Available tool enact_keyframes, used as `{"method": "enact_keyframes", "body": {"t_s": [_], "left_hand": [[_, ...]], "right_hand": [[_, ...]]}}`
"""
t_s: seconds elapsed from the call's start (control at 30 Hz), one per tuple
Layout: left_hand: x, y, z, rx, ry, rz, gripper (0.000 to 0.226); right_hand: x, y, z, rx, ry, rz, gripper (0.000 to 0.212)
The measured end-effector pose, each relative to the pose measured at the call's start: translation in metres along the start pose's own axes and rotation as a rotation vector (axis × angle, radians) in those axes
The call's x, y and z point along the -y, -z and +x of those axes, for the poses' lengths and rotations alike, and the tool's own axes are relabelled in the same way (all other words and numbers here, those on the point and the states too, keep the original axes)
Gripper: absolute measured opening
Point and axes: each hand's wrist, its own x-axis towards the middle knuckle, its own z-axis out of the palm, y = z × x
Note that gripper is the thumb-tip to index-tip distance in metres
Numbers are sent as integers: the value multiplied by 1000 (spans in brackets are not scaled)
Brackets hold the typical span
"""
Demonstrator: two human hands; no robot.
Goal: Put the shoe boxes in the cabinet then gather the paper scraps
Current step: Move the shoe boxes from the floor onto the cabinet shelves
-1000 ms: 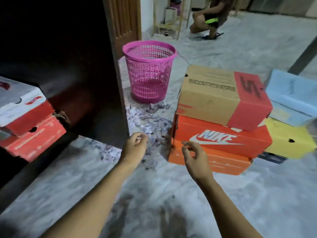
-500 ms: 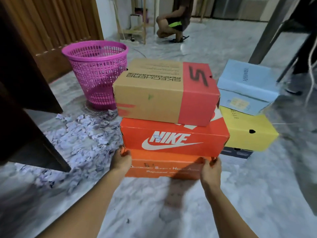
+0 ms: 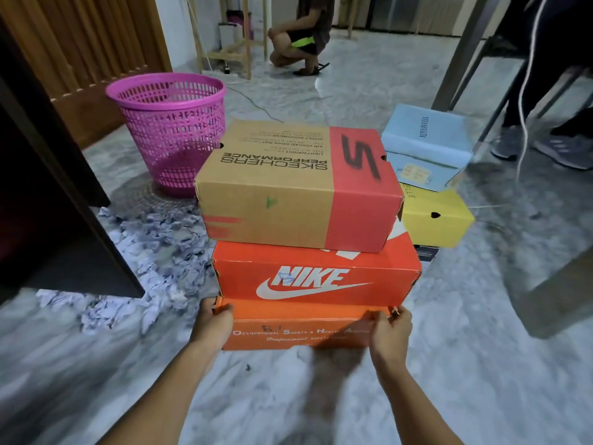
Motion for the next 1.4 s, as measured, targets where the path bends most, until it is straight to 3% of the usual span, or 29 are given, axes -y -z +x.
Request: {"method": "enact_keyframes", "body": {"t_s": [0.13, 0.27, 0.37, 0.43, 0.5, 0.57, 0.63, 0.7, 0.83, 0.9, 0.97, 1.07, 1.17, 1.4], "left_hand": [[22, 19, -32, 6, 22, 28, 11], [27, 38, -60, 111, 83, 88, 18], [16, 62, -60, 208, 79, 173, 9], [-5, 80, -50, 64, 27, 219, 19], [-32, 98, -39, -74, -31, 89, 20], [-57, 106, -28, -146, -55, -96, 35], [-89, 109, -41, -133, -73, -207, 50], [-117, 108, -60, -33, -129, -268, 64], [-144, 104, -84, 262, -178, -338, 54], [-146, 101, -84, 318, -180, -302, 55], [-145, 101, -83, 340, -158, -329, 52], [-138, 103, -87, 399, -112, -391, 53], [-128, 116, -97, 355, -107, -429, 46], [-110, 183, -146, 371, -84, -465, 40]], "right_hand": [[-8, 22, -43, -46, -13, -24, 35], [-12, 48, -72, -19, -37, -39, 43], [7, 70, -83, -149, -48, 16, 33], [39, 84, -86, -315, -16, 123, 34], [78, 93, -85, -425, 83, 220, 32], [114, 99, -84, -445, 247, 233, 26], [147, 101, -85, -350, 407, 183, 22], [173, 95, -81, -161, 453, 120, 23], [194, 71, -64, 187, 277, 29, 59], [197, 64, -63, 303, 168, 42, 72], [197, 60, -66, 367, 111, 94, 71], [193, 60, -68, 414, 108, 219, 53], [192, 65, -72, 423, 157, 301, 49], [213, 62, -99, 556, 318, 223, 41]]}}
